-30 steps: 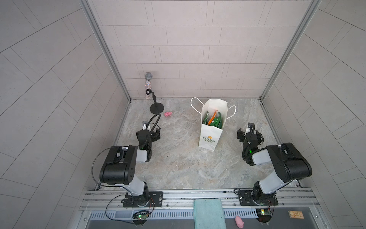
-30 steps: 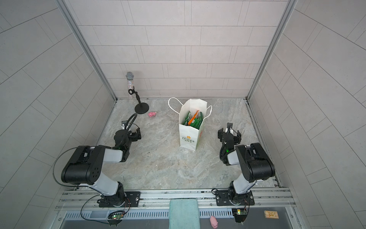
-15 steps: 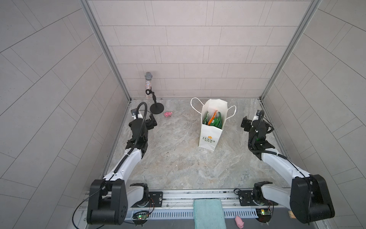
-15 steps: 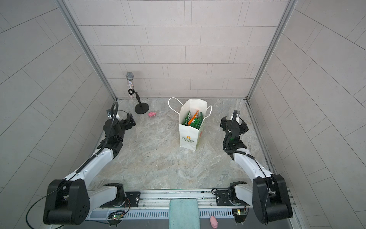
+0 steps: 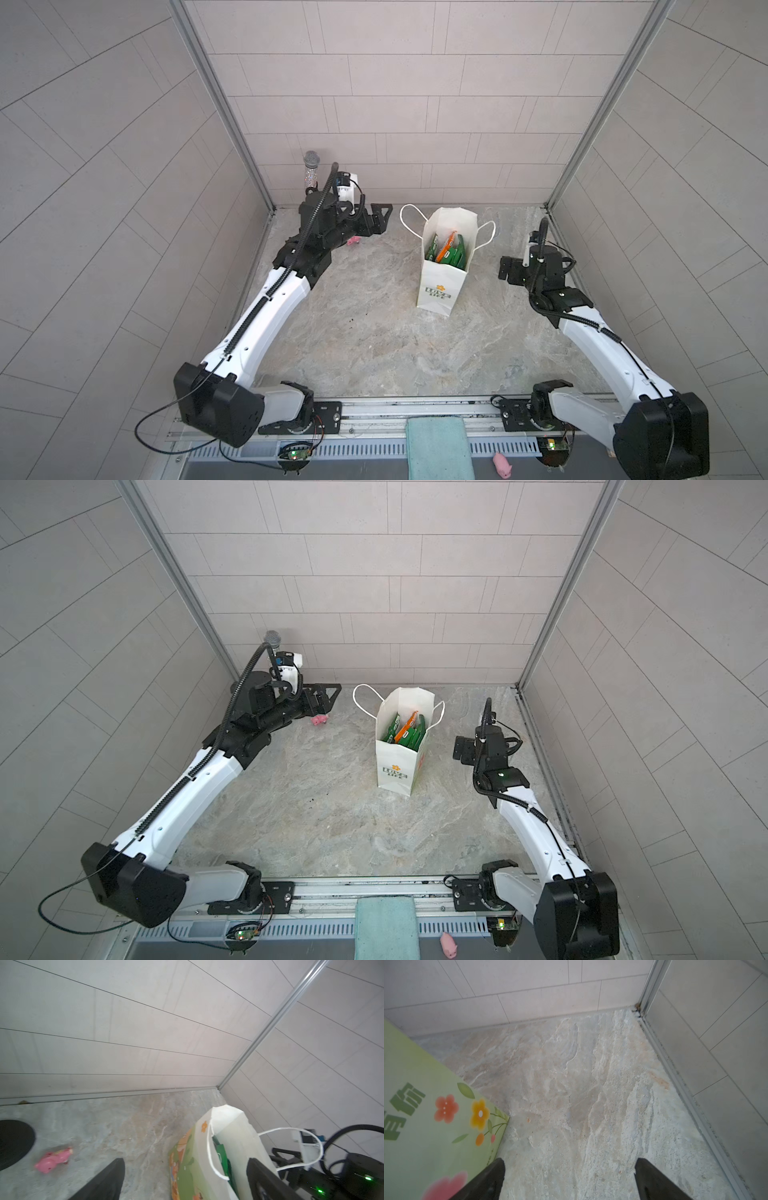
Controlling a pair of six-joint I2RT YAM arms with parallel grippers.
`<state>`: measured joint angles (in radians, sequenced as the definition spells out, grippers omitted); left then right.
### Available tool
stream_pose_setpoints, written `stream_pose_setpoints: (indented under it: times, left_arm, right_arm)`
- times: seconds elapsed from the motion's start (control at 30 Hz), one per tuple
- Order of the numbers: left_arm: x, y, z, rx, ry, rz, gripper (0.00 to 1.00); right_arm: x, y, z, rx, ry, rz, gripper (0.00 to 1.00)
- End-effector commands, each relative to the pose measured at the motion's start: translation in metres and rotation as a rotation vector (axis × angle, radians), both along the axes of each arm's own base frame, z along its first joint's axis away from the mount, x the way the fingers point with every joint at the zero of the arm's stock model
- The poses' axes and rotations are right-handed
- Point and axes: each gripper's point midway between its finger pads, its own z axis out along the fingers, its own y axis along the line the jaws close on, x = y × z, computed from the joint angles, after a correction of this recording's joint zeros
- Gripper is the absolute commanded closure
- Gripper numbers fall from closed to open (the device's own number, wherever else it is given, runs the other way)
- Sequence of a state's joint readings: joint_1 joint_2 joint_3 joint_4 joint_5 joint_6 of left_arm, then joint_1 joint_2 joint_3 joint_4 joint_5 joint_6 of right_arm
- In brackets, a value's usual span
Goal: Take the snacks out of the paper bag
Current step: Move the paper bag to the center of the table.
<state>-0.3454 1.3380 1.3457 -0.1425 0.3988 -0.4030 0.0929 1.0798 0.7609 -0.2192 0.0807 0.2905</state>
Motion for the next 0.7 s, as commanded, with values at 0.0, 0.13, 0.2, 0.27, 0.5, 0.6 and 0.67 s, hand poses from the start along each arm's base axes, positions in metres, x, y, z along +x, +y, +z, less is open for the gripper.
stream_pose_setpoints:
  times: [0.0, 0.13, 0.2, 0.27, 0.5, 0.6, 0.67]
  left_arm:
    - [-0.005, -0.028, -0.005, -0.050, 0.095, -0.140, 0.07]
    - [0.005, -0.050, -0.017, -0.055, 0.164, -0.197, 0.17]
    - [0.012, -0.056, -0.024, -0.047, 0.189, -0.196, 0.24]
    - [0.024, -0.057, -0.033, -0.034, 0.218, -0.170, 0.31]
    - [0.041, -0.071, -0.037, -0.050, 0.246, -0.197, 0.53]
    - [0.039, -0.081, -0.037, -0.059, 0.251, -0.235, 0.62]
    - [0.036, -0.084, -0.034, -0.062, 0.250, -0.245, 0.73]
  right_arm:
    - [-0.007, 0.012, -0.010, 0.048, 0.055, 0.047, 0.01]
    - [-0.010, 0.014, -0.019, 0.068, 0.074, 0.048, 0.01]
    - [-0.011, 0.017, -0.023, 0.085, 0.082, 0.056, 0.01]
    - [-0.011, 0.020, -0.026, 0.101, 0.085, 0.066, 0.01]
    - [-0.009, 0.033, -0.042, 0.154, 0.119, 0.114, 0.02]
    - [-0.004, 0.044, -0.049, 0.196, 0.129, 0.156, 0.02]
    - [0.001, 0.052, -0.054, 0.238, 0.140, 0.178, 0.04]
